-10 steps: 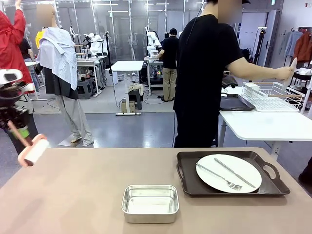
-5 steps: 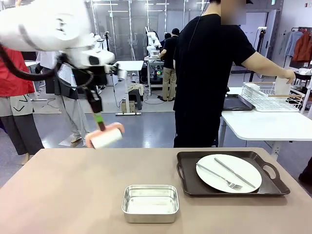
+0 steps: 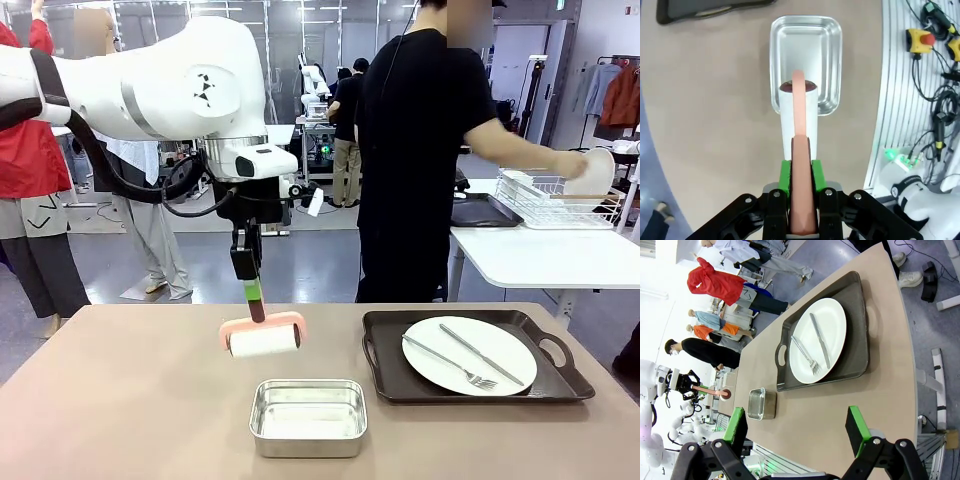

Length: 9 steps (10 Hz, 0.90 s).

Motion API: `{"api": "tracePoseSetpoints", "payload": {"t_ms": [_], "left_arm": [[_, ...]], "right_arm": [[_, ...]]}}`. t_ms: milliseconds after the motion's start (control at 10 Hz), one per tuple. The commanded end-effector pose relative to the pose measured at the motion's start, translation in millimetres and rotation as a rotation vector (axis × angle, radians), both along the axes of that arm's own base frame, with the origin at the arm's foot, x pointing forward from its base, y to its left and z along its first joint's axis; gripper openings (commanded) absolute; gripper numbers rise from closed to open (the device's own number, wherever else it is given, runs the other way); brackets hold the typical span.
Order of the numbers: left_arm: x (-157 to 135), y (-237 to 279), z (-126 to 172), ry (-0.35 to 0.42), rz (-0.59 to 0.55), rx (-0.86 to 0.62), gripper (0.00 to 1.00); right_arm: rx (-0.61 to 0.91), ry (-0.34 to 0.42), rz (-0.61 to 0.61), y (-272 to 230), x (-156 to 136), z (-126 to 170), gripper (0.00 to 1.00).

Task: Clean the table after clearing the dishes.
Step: Place the Lint Roller back on top of the Airtight Container.

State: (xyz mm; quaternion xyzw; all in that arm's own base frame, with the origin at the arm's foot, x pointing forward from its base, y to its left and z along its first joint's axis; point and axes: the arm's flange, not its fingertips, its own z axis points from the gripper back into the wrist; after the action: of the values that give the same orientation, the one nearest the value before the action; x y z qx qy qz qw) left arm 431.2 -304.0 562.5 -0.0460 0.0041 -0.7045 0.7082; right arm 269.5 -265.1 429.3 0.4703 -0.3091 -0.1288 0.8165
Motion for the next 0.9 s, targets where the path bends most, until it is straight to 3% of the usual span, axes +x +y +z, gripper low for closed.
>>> {"api": "tracePoseSetpoints", "payload": {"t_ms": [0, 100, 400, 500, 800], "left_arm": [[-1, 19, 32, -0.072, 0.058, 0.014, 0.21], [0, 0, 0, 0.000, 0.000, 0.000, 0.21], [0, 3, 5, -0.013, 0.006, 0.002, 0.21], [9, -20, -8, 0.041, -0.046, 0.061, 0.21], [18, -61, -39, 0.100, -0.094, 0.069, 0.21]], "right_arm": [[0.005, -0.012, 0.001, 0, -3, 2, 1.00], [0.005, -0.012, 0.001, 0, -3, 2, 1.00], [0.005, -0.012, 0.001, 0, -3, 2, 1.00], [0.005, -0.012, 0.001, 0, -3, 2, 1.00], [0.005, -0.012, 0.001, 0, -3, 2, 1.00]]}}
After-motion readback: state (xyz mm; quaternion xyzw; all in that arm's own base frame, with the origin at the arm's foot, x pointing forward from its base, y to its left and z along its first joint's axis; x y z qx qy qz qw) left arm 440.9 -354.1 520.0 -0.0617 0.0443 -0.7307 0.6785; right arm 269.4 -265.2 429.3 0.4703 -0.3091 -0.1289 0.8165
